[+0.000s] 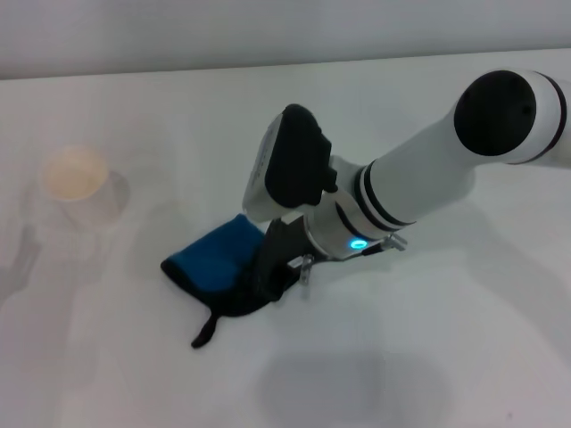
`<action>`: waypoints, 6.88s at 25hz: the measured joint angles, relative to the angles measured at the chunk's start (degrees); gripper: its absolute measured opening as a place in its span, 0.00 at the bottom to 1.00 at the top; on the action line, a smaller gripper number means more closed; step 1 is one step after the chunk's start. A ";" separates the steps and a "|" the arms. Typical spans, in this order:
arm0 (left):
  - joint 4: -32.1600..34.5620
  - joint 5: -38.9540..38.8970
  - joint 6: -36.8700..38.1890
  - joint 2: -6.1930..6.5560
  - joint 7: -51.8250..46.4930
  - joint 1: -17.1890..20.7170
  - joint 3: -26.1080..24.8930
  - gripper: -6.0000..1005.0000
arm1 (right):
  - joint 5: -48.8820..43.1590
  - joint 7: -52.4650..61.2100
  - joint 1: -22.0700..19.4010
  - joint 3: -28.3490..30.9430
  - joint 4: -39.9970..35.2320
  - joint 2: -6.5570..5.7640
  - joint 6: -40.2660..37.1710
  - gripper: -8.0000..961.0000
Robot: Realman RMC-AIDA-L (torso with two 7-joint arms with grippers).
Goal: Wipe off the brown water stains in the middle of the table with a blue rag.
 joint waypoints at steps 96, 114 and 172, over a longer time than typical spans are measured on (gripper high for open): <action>-0.76 -0.36 0.12 -0.08 -0.79 -1.00 -0.09 0.88 | -32.81 1.14 -5.31 42.31 -4.70 -0.39 16.29 0.05; -0.53 -0.28 0.11 -0.09 -0.79 -0.68 -0.09 0.88 | -27.26 0.37 -10.03 42.89 -10.18 -0.81 16.89 0.42; -0.88 4.05 0.12 0.05 -1.87 -2.28 0.61 0.88 | 37.86 -99.75 -24.19 103.47 42.96 -0.49 20.60 0.91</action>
